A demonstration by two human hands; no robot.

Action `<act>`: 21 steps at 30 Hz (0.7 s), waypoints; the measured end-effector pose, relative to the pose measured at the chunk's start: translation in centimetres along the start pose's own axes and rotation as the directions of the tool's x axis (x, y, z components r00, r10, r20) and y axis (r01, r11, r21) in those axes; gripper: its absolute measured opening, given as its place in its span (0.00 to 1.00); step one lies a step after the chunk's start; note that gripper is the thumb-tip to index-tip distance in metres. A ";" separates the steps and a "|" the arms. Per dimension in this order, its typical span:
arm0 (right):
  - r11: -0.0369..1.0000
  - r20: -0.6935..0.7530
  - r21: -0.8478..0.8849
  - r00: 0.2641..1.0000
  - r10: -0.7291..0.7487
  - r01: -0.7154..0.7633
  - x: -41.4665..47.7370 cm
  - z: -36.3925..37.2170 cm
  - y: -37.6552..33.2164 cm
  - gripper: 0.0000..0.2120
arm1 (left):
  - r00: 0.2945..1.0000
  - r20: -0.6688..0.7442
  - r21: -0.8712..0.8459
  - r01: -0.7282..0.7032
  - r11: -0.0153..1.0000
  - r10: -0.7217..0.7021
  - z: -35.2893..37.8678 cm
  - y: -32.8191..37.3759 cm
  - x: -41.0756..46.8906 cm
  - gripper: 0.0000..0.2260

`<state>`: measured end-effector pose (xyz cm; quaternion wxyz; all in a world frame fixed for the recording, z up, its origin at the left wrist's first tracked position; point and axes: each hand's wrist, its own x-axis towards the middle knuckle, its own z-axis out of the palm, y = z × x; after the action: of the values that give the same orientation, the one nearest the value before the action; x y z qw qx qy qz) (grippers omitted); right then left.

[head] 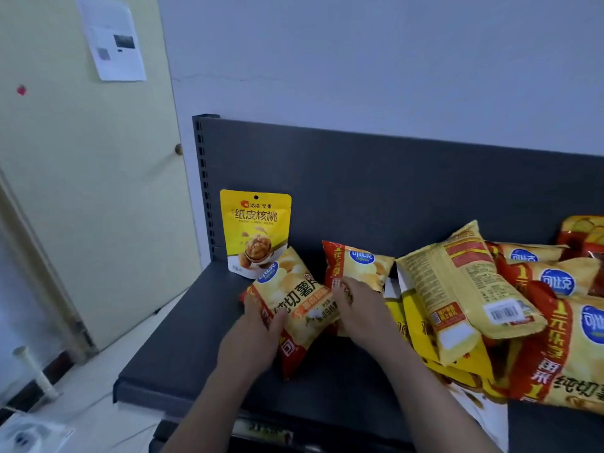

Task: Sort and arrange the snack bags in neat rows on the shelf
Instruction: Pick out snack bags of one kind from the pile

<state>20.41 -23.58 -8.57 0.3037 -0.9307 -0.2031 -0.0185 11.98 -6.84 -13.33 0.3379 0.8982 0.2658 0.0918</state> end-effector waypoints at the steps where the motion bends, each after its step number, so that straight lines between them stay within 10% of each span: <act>1: 0.999 -0.035 0.015 0.999 0.036 -0.036 0.3 -0.1 0.4 0.16 | 1.000 -0.012 -0.005 0.006 1.000 -0.006 0.1 -0.2 0.2 0.29; 5: 0.991 -0.101 0.047 0.986 0.132 -0.128 1.4 -0.4 1.9 0.13 | 0.970 -0.128 0.149 -0.186 0.971 0.205 0.4 0.7 1.7 0.36; 9: 0.984 -0.085 -0.073 0.984 0.157 -0.163 2.2 -1.4 2.2 0.18 | 0.893 0.075 0.323 -0.443 0.836 0.444 0.1 4.3 4.1 0.31; 21: 0.979 0.061 0.026 0.978 0.201 -0.203 5.1 -1.7 5.5 0.28 | 0.946 0.242 0.462 -0.306 0.832 0.214 -1.4 6.8 6.2 0.18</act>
<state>27.39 -26.70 -9.38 0.3129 -0.9416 -0.1167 0.0427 19.49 -7.02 -7.94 0.1042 0.9867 0.1237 -0.0154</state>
